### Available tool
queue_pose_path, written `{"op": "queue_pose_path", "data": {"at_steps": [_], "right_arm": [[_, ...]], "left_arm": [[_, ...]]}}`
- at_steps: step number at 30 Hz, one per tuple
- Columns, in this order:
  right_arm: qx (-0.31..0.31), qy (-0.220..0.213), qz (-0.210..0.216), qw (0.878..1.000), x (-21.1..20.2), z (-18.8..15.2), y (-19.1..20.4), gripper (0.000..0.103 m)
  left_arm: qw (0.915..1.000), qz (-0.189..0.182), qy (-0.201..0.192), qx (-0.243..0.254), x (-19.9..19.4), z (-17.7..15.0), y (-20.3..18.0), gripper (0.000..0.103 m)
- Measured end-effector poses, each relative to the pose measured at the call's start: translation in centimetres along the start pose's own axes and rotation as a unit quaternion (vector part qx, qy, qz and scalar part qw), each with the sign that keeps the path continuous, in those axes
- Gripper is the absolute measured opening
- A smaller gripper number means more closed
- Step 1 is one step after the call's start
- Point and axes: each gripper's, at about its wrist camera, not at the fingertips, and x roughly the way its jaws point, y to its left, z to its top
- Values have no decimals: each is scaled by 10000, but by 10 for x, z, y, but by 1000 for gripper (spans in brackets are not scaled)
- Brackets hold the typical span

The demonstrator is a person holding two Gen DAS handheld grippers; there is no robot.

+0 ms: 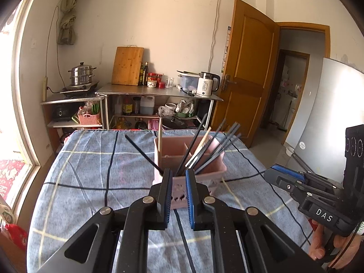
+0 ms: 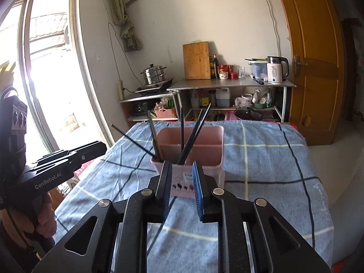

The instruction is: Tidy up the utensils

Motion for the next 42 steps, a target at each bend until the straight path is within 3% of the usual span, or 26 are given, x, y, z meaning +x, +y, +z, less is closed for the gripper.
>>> {"op": "queue_pose_path", "data": {"at_steps": [14,21,42], "right_arm": [[91,143,-50,9998,-36,-62,6,26],[10,129,-146,9998,-48,-80,13,28],[-175,106,-346,9992,-68,-111,25,31]], "left_arm": [[10000,36,85,-17,-38,-71,-20,21],[9996,260,-26,71,-54,-90,-28,22],[9997,221,14,140,-68,-125,-39,22]]}}
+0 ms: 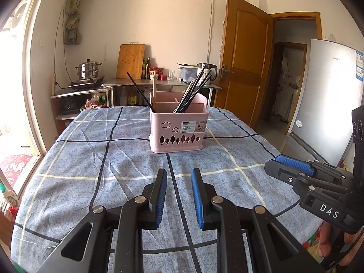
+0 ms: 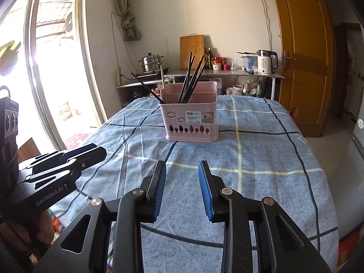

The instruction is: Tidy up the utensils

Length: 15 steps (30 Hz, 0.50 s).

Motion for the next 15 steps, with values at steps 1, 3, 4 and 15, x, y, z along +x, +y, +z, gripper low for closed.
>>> {"op": "queue_pose_path", "data": {"at_steps": [1,3,4,15], "right_arm": [[-6,-13,-8,10000,-1,0,0,31],[-7,-34,-17,10000,-2,0,0,31],[-1,-37,-18,10000,-2,0,0,31],[15,-49,0,10000,-2,0,-2,31]], "left_arm": [[10000,-4,0,-4,0,0,0,22],[10000,-9,1,-21,-1,-1,0,22],[10000,-8,7,-19,0,-1,0,22],[10000,-31,53,-13,4,-3,0,22]]}}
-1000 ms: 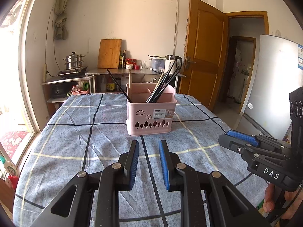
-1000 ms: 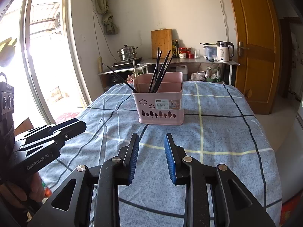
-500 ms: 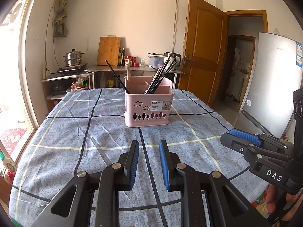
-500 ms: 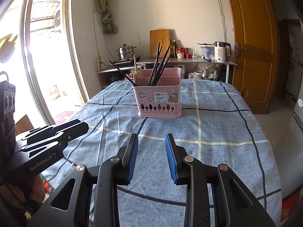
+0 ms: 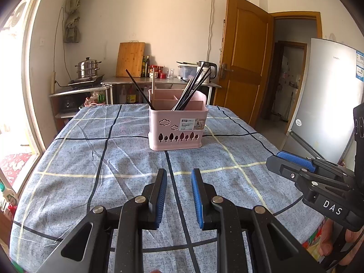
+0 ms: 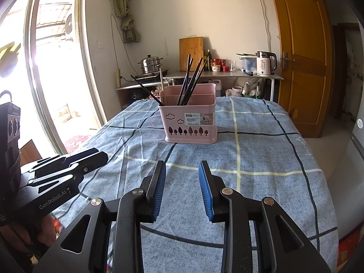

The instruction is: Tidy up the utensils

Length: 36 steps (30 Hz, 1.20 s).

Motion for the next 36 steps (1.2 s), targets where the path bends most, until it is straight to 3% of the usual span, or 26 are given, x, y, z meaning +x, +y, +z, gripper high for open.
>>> {"op": "queue_pose_path", "data": {"at_steps": [36], "right_arm": [[4,26,19,10000,2,0,1,31]], "left_arm": [[9999,-51,21,118,0,-4,-5,22]]}}
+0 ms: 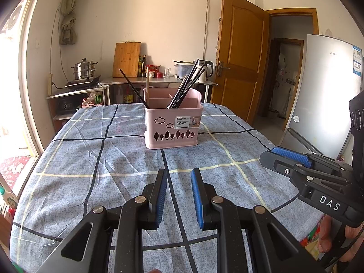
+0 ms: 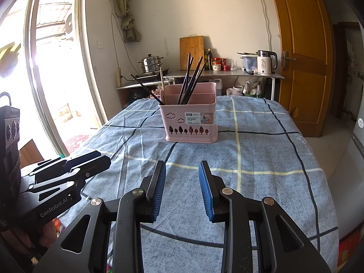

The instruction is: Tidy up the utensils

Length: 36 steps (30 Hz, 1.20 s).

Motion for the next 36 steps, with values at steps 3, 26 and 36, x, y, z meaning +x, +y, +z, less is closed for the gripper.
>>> {"op": "queue_pose_path", "data": {"at_steps": [3,26,36], "right_arm": [[-2,0,-3,10000,0,0,0,31],[8,12,18,10000,0,-1,0,31],[16,16,18,10000,0,-2,-1,31]], "left_arm": [[10000,0,1,1,0,0,0,22],[10000,-17,25,-33,-1,-1,1,22],[10000,-71,43,-38,-1,-2,1,22]]}}
